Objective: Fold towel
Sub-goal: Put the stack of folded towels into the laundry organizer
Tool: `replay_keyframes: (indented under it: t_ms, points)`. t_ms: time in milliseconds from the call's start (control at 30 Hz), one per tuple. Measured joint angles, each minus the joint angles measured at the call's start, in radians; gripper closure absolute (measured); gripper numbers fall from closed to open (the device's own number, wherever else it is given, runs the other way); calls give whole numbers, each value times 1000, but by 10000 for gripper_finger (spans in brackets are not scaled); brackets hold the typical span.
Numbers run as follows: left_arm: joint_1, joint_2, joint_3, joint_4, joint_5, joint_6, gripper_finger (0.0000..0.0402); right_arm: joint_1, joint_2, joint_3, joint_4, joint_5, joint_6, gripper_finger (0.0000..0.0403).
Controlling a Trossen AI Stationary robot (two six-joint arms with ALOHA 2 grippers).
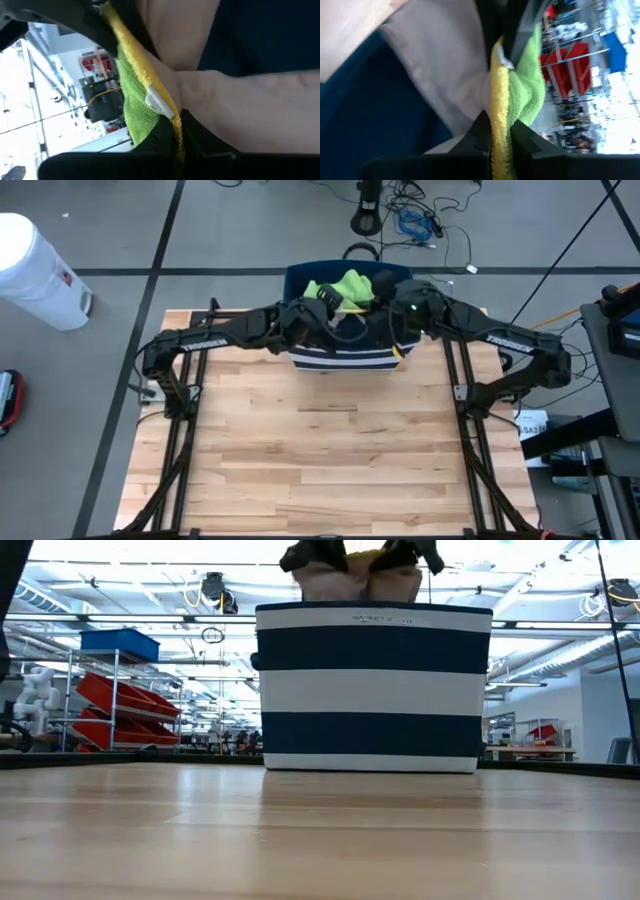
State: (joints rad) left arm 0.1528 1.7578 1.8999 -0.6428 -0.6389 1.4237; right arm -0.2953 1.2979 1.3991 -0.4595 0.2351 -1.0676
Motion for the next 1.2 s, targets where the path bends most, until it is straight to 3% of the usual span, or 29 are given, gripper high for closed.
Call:
replay_keyframes:
  t_ms: [167, 467, 1000, 1100, 1200]
  points:
    - [53, 23, 0, -39, 62, -27, 388, -72, 49, 1, -37, -66, 0, 386]
    - [144, 86, 1, -41, 114, 0, 386, -159, 111, 0, -44, -71, -42, 386]
    - [208, 141, 2, -45, 304, -38, 386, -271, 151, 0, -155, -206, -78, 384]
    - [209, 162, 2, -47, 338, -76, 383, -278, 153, 0, -229, -273, -87, 371]
    - [204, 166, -1, -81, 408, -103, 363, -282, 154, 0, -322, -346, -85, 329]
